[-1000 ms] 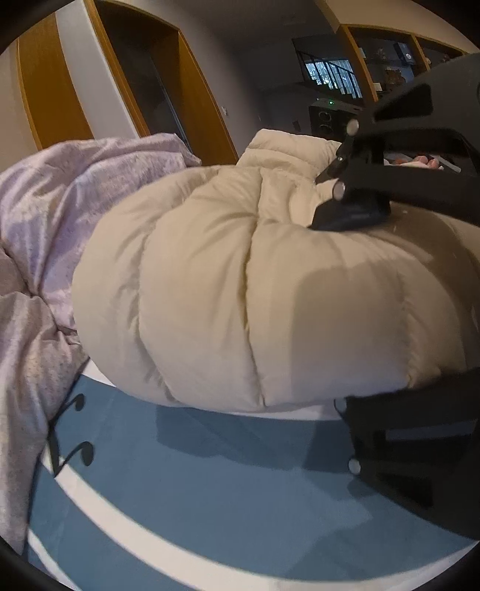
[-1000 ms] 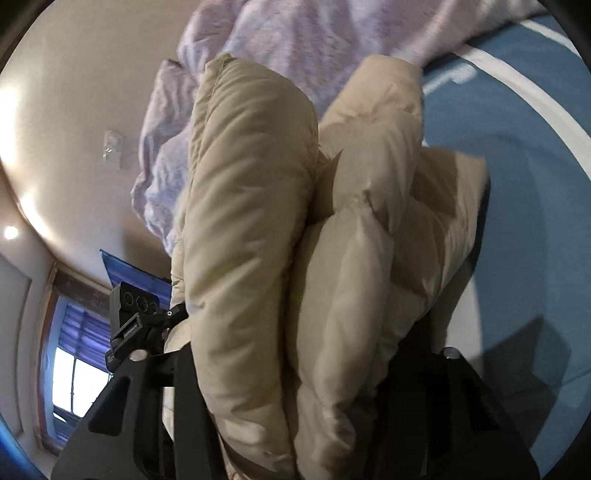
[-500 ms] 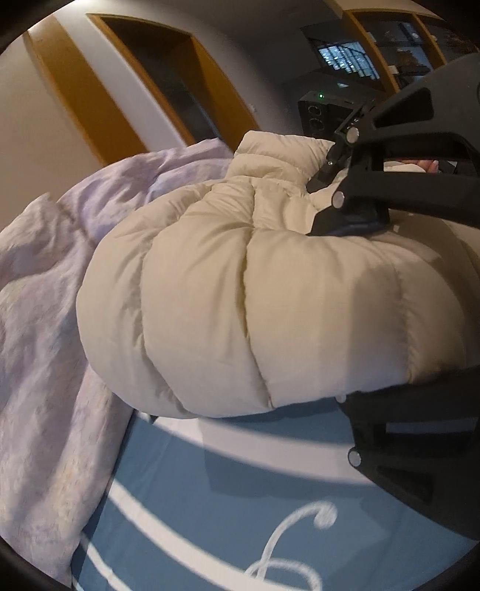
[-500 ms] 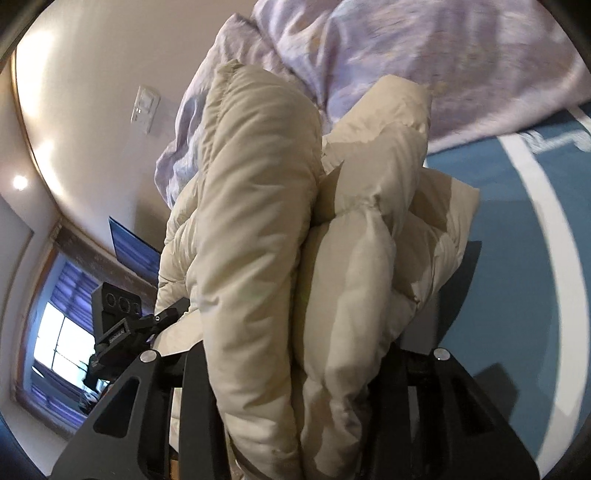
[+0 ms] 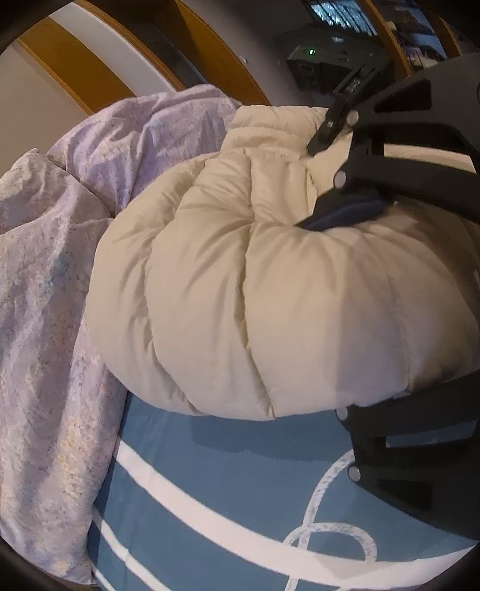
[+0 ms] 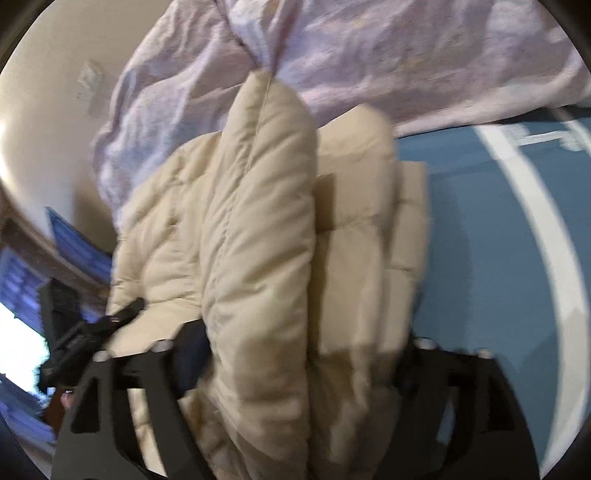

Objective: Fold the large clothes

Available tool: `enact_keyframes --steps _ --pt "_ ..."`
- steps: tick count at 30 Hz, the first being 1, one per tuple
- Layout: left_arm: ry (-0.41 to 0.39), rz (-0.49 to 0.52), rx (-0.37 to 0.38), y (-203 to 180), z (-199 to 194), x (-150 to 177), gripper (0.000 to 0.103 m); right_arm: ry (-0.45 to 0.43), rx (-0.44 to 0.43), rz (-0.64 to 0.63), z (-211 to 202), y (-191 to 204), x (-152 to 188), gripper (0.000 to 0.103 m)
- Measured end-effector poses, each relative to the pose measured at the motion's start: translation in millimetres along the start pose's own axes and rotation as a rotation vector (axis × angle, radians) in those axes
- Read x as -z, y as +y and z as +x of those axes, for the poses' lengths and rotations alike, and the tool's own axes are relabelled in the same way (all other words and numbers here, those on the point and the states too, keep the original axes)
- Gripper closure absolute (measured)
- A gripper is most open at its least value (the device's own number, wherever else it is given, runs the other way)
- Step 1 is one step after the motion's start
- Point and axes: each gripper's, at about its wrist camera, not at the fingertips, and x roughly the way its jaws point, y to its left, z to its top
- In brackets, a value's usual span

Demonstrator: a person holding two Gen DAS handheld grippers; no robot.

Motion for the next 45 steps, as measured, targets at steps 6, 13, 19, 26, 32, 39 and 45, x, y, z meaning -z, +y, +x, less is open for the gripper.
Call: enact_keyframes --steps 6,13,19,26,32,39,45 --pt "-0.059 0.067 -0.136 -16.3 -16.8 -1.5 0.023 -0.155 0.155 -0.037 -49.2 9.6 3.0 0.019" --pt "-0.183 0.149 -0.302 -41.8 -38.8 -12.8 0.009 -0.24 0.187 -0.173 -54.2 73.7 -15.3 0.02" --pt "-0.212 0.198 -0.36 -64.7 -29.8 -20.2 0.008 -0.228 0.246 -0.276 -14.2 101.1 -22.0 0.032" --pt "-0.216 0.299 -0.505 -78.2 6.7 -18.7 0.008 -0.208 0.391 -0.326 23.3 88.2 -24.3 0.033" --pt "-0.219 0.287 -0.473 -63.9 25.5 -13.7 0.002 -0.193 0.402 -0.335 38.9 70.0 -16.7 0.032" --pt "-0.204 0.312 -0.482 -61.4 42.5 -11.9 0.002 -0.155 0.377 -0.278 49.2 53.5 -20.1 0.03" --pt "-0.198 0.32 -0.496 -59.8 51.1 -12.6 0.002 -0.142 0.367 -0.249 53.4 46.8 -21.2 0.029"
